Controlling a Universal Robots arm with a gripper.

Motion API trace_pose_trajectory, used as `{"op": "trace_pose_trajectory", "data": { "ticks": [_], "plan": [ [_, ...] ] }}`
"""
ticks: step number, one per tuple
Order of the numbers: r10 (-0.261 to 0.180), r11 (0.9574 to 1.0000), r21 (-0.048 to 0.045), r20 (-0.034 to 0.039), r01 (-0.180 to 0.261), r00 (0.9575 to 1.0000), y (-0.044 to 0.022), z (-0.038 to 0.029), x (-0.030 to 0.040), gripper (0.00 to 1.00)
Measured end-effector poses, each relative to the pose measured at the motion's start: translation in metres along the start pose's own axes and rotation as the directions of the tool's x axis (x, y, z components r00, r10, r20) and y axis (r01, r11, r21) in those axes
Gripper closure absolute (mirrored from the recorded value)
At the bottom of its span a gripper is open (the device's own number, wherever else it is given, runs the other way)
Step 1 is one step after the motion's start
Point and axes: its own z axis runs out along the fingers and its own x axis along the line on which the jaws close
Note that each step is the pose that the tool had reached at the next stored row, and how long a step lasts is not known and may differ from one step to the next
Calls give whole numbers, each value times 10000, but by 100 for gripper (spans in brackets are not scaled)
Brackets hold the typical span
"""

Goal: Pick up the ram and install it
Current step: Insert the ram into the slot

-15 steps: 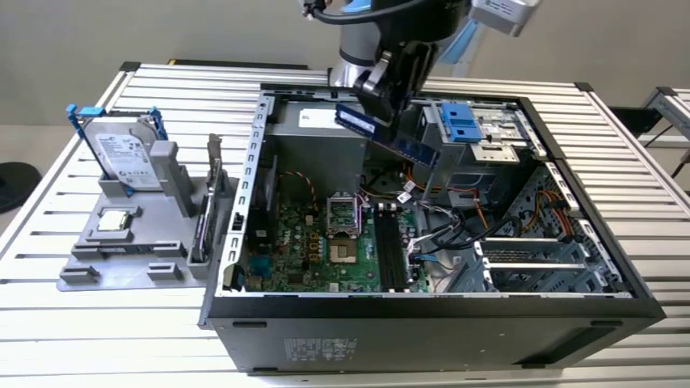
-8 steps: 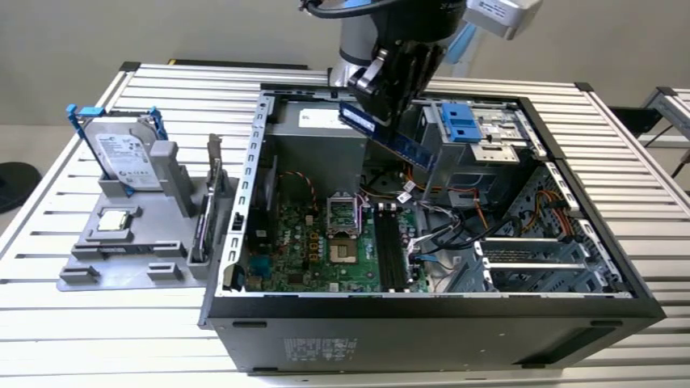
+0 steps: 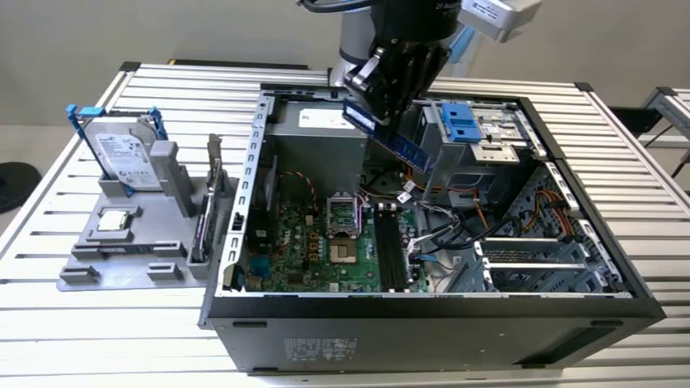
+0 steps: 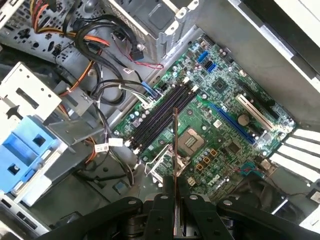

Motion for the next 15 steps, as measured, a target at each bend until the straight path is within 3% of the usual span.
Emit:
{"op": "trace_pose_trajectory", "data": {
  "ticks": [8, 11, 15],
  "plan": [
    [1033, 9946, 14, -21, -1033, 9946, 0, 0, 0, 100],
    [1465, 9892, 20, -29, -1465, 9892, 0, 0, 0, 100],
    [2056, 9786, 30, -40, -2056, 9786, 0, 0, 0, 100]
  ]
}}
